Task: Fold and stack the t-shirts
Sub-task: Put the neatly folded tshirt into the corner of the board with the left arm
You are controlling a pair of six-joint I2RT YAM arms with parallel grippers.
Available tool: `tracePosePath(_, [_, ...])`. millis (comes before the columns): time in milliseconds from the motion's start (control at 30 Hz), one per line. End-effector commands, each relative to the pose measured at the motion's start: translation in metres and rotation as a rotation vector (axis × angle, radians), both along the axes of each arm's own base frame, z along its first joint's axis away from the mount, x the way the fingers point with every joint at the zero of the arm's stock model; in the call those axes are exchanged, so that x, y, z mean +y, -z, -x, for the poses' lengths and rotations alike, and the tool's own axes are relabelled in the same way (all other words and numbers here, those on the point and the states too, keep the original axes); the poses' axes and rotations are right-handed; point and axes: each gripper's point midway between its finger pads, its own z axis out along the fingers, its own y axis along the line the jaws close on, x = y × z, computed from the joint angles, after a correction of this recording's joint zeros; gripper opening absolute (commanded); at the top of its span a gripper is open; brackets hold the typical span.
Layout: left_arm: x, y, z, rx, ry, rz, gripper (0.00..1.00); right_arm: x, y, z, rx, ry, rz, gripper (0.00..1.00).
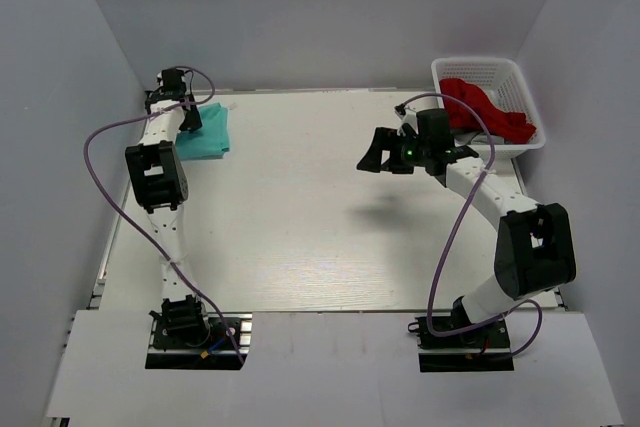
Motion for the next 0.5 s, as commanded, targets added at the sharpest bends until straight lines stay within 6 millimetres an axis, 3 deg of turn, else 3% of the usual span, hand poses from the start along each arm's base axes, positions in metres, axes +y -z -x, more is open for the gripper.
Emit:
tracePosePath(0, [0.016,0.004,-0.007,0.027,0.094,-0.074,1.0,-0.007,-0.011,-0.012,-0.057,0.025,0.023,0.9])
tracePosePath(233, [0.028,0.014,-0.042,-0.05,0.203,-0.06,1.0,-0.018,-0.008,-0.011,-0.059,0.064,0.045,0.9])
tracePosePath(400, [0.03,0.017,-0.044,-0.046,0.217,-0.072,1.0,-0.02,-0.011,-0.008,-0.068,0.062,0.045,0.9])
tracePosePath(467, [0.025,-0.004,-0.049,-0.095,0.232,-0.057,1.0,-0.02,-0.009,-0.007,-0.064,0.064,0.039,0.9])
